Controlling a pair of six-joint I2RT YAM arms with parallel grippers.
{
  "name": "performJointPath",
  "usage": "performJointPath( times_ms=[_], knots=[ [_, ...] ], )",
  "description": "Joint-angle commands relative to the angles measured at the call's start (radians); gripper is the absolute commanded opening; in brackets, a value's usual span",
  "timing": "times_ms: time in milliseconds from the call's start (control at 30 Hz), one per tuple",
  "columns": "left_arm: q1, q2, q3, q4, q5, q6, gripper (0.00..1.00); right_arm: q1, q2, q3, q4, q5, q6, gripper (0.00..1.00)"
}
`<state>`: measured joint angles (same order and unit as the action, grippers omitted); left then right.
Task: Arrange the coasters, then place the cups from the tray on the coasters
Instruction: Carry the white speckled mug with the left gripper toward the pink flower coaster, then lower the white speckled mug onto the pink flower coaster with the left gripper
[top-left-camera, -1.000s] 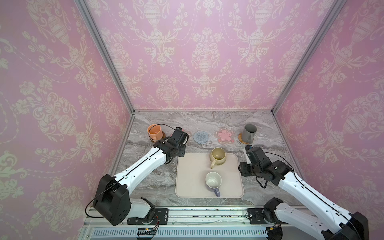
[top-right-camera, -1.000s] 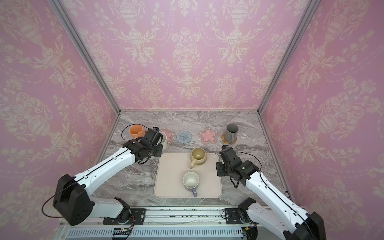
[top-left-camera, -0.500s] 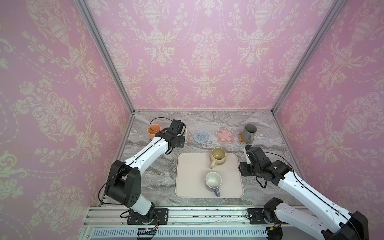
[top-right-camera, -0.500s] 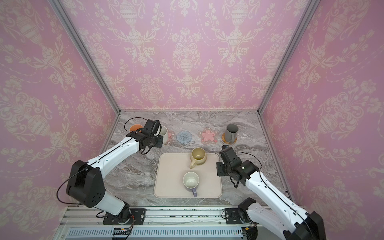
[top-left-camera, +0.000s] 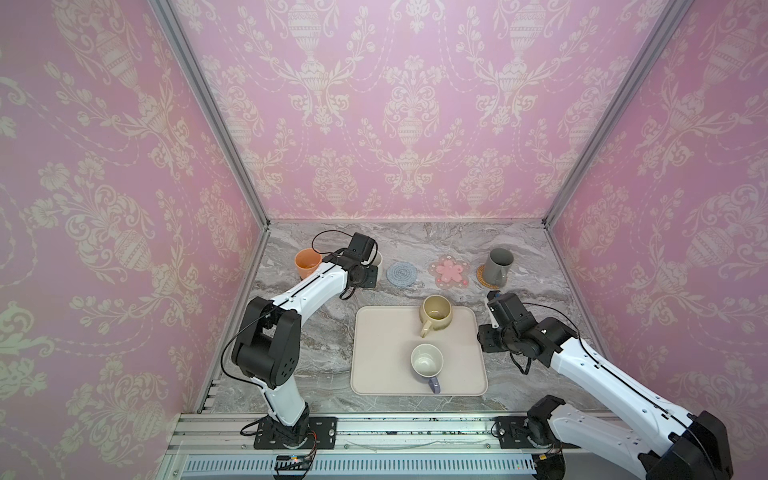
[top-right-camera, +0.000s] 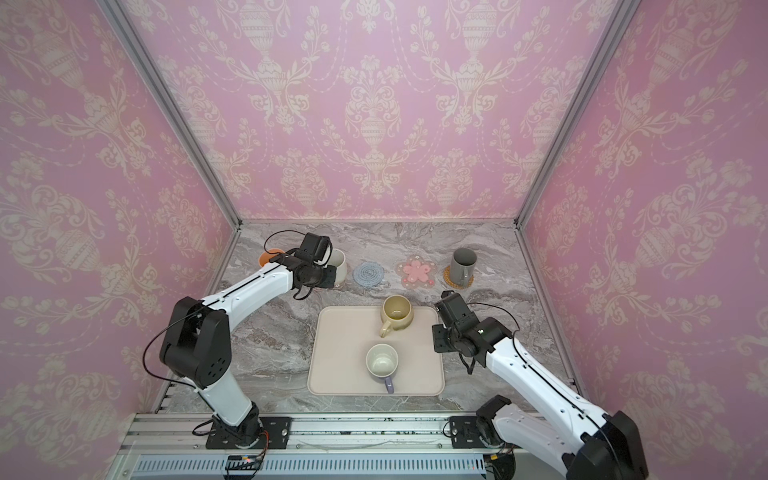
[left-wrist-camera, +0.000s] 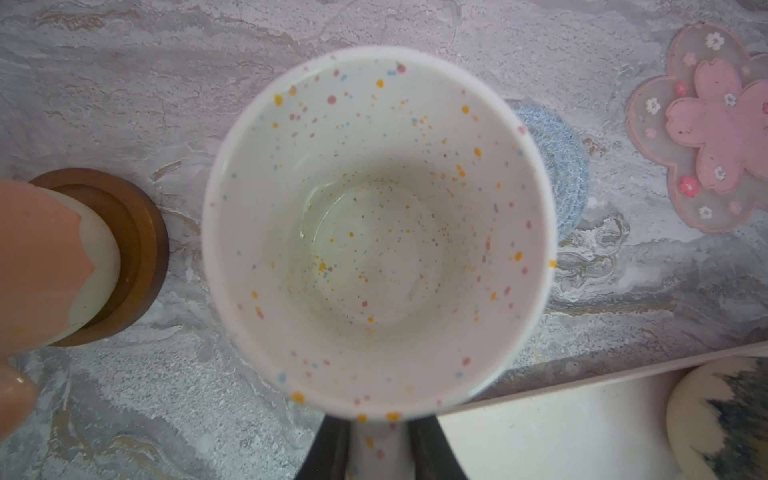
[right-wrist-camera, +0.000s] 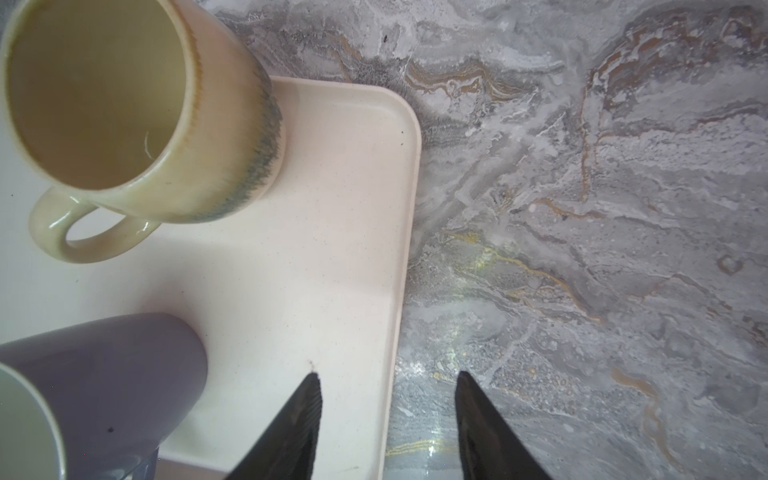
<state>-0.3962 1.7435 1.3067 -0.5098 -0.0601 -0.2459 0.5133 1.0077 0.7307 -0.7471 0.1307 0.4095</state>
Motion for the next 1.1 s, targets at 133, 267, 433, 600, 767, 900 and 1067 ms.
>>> performJointPath(
  times_ms=[133, 267, 433, 600, 767, 900, 1067],
  knots=[
    [0.012, 0.037, 0.113, 0.059, -0.021, 0.006, 0.0, 0.007, 0.02, 0.038, -0.02, 0.028, -0.029, 0.54],
    [0.034, 0.052, 0.124, 0.057, -0.019, -0.001, 0.0, 0.007, 0.026, 0.036, -0.021, 0.032, -0.027, 0.54],
    [0.071, 0.067, 0.133, 0.054, -0.006, -0.007, 0.0, 0.008, 0.031, 0.038, -0.02, 0.03, -0.026, 0.54],
    [0.08, 0.098, 0.161, 0.043, -0.004, 0.014, 0.0, 0.008, 0.041, 0.042, -0.014, 0.026, -0.024, 0.54],
    [0.086, 0.123, 0.167, 0.044, -0.002, 0.014, 0.0, 0.008, 0.055, 0.047, -0.006, 0.021, -0.023, 0.54],
    [0.086, 0.139, 0.164, 0.045, -0.005, 0.013, 0.0, 0.008, 0.065, 0.049, 0.001, 0.015, -0.024, 0.54],
    [0.086, 0.143, 0.151, 0.051, -0.011, 0.006, 0.0, 0.007, 0.069, 0.05, 0.004, 0.011, -0.028, 0.54]
  ],
)
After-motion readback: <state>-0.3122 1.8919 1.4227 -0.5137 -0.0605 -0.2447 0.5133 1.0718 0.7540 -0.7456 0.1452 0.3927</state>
